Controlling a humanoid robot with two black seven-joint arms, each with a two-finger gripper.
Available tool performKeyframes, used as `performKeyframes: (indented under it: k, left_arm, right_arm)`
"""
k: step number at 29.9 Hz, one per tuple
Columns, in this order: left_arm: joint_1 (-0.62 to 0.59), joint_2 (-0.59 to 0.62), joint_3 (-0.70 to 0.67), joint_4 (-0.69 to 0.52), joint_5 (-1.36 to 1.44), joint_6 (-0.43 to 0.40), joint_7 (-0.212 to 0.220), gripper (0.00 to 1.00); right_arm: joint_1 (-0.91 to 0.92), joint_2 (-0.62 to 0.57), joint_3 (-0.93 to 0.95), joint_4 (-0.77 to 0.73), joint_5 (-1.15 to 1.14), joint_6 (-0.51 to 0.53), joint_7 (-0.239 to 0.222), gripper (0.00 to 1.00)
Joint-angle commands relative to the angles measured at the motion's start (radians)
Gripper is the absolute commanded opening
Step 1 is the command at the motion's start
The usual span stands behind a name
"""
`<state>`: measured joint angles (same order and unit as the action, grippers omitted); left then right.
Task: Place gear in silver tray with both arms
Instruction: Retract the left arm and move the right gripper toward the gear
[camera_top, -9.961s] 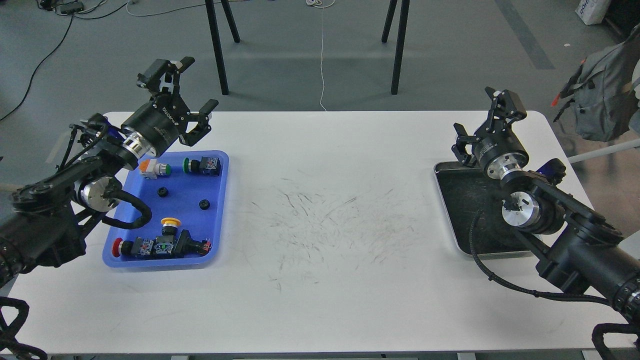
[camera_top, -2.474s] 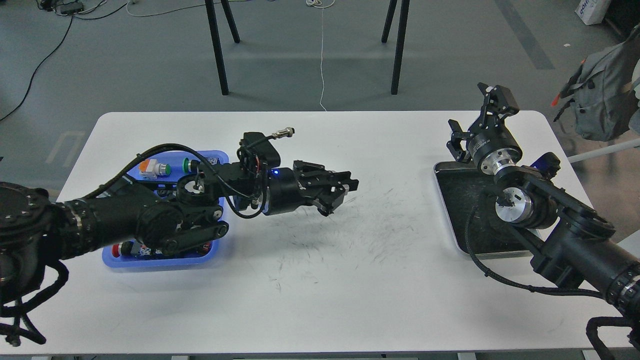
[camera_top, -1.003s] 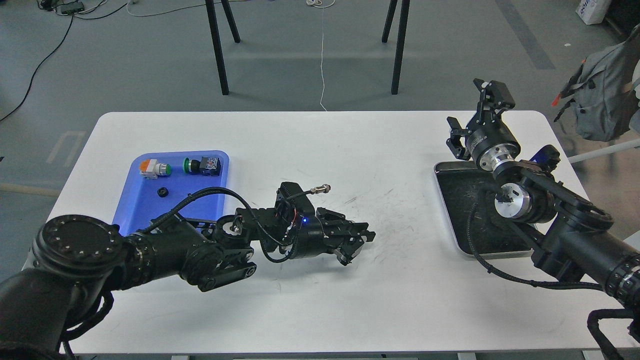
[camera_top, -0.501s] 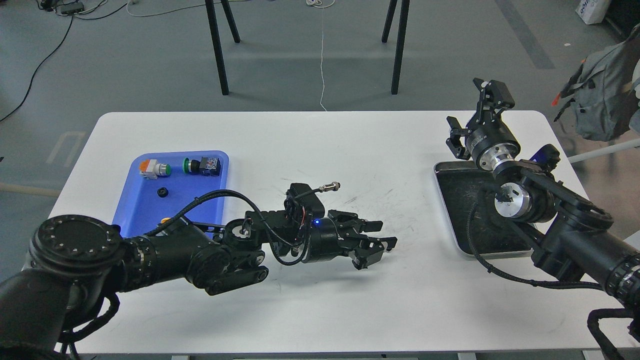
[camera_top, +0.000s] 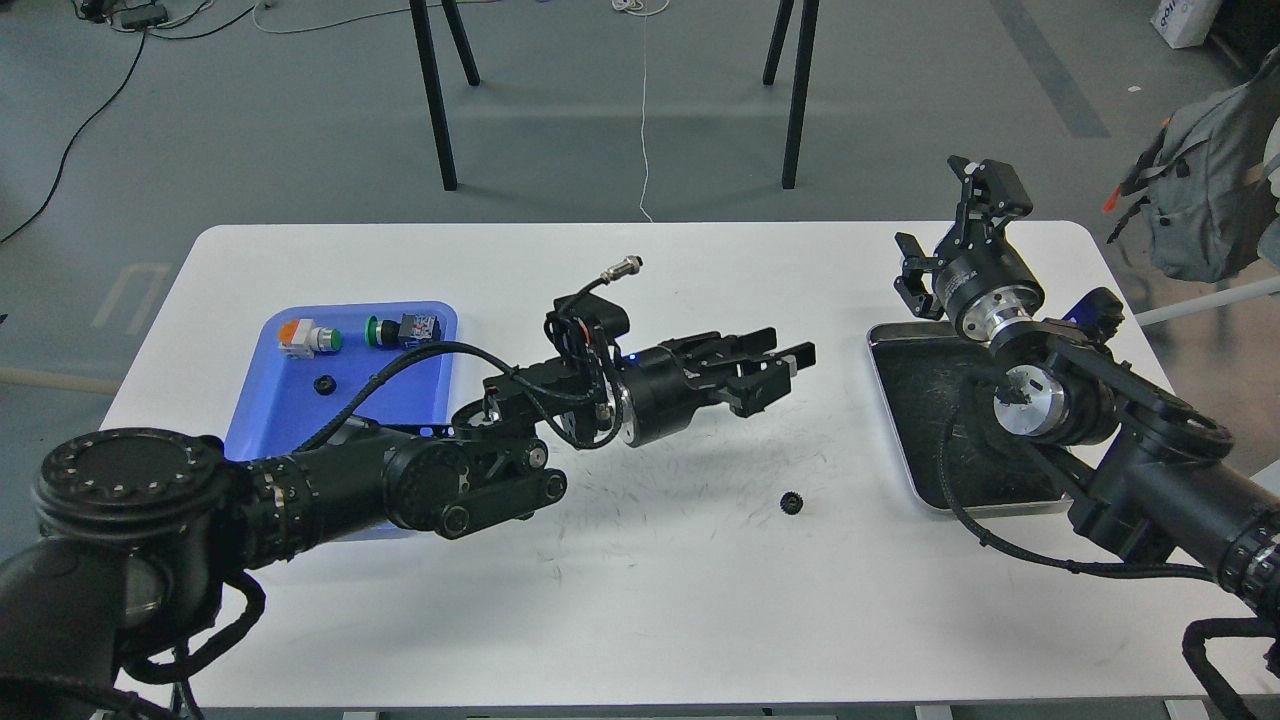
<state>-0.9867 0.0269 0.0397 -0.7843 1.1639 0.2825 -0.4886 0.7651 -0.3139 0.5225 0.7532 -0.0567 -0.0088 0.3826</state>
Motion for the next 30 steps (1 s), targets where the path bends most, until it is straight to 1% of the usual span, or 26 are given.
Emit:
performKeyframes:
  k: [1, 5, 6, 7, 8, 9, 11, 14, 17, 21, 24, 28, 30]
  left_arm:
    - [-0.001, 0.025, -0.111, -0.001, -0.091, 0.000, 0.000, 0.79]
    - [-0.012, 0.044, -0.182, 0.011, -0.212, -0.023, 0.000, 0.83]
    - [-0.010, 0.057, -0.191, 0.011, -0.248, -0.035, 0.000, 0.85]
    - [-0.010, 0.080, -0.204, 0.011, -0.291, -0.054, 0.000, 0.88]
    - [-0.012, 0.096, -0.216, 0.011, -0.334, -0.075, 0.000, 0.93]
    - [-0.010, 0.106, -0.222, 0.014, -0.361, -0.092, 0.000, 0.96]
    - [-0.013, 0.139, -0.242, 0.011, -0.420, -0.144, 0.000, 1.00]
    - [-0.013, 0.175, -0.290, 0.011, -0.490, -0.236, 0.000, 1.00]
    - [-0.012, 0.192, -0.336, 0.013, -0.559, -0.295, 0.000, 1.00]
    - [-0.012, 0.218, -0.356, 0.022, -0.683, -0.313, 0.000, 1.00]
    - [-0.012, 0.225, -0.347, 0.031, -0.771, -0.315, 0.000, 1.00]
    - [-0.013, 0.241, -0.342, 0.056, -0.777, -0.316, 0.000, 1.00]
    - [-0.007, 0.261, -0.336, 0.056, -0.774, -0.339, 0.000, 1.00]
  right_arm:
    - [0.008, -0.034, -0.064, 0.023, 0.006, 0.000, -0.005, 1.00]
    - [0.016, -0.092, -0.101, 0.075, 0.008, 0.000, -0.016, 1.00]
    - [0.016, -0.105, -0.108, 0.083, 0.008, 0.000, -0.016, 1.00]
    - [0.017, -0.119, -0.122, 0.092, 0.008, 0.000, -0.018, 1.00]
    - [0.023, -0.137, -0.139, 0.104, 0.006, 0.001, -0.021, 1.00]
    - [0.029, -0.155, -0.159, 0.116, 0.003, 0.001, -0.021, 1.00]
    - [0.040, -0.195, -0.211, 0.162, -0.006, 0.009, -0.022, 1.00]
    - [0.080, -0.255, -0.304, 0.230, -0.028, 0.015, -0.025, 1.00]
    - [0.124, -0.313, -0.407, 0.293, -0.110, 0.019, -0.039, 1.00]
    - [0.166, -0.367, -0.475, 0.350, -0.291, 0.018, -0.050, 1.00]
    - [0.177, -0.372, -0.513, 0.359, -0.403, 0.016, -0.048, 1.00]
    - [0.246, -0.373, -0.620, 0.402, -0.531, 0.016, -0.048, 1.00]
    - [0.286, -0.369, -0.705, 0.402, -0.552, 0.016, -0.047, 1.00]
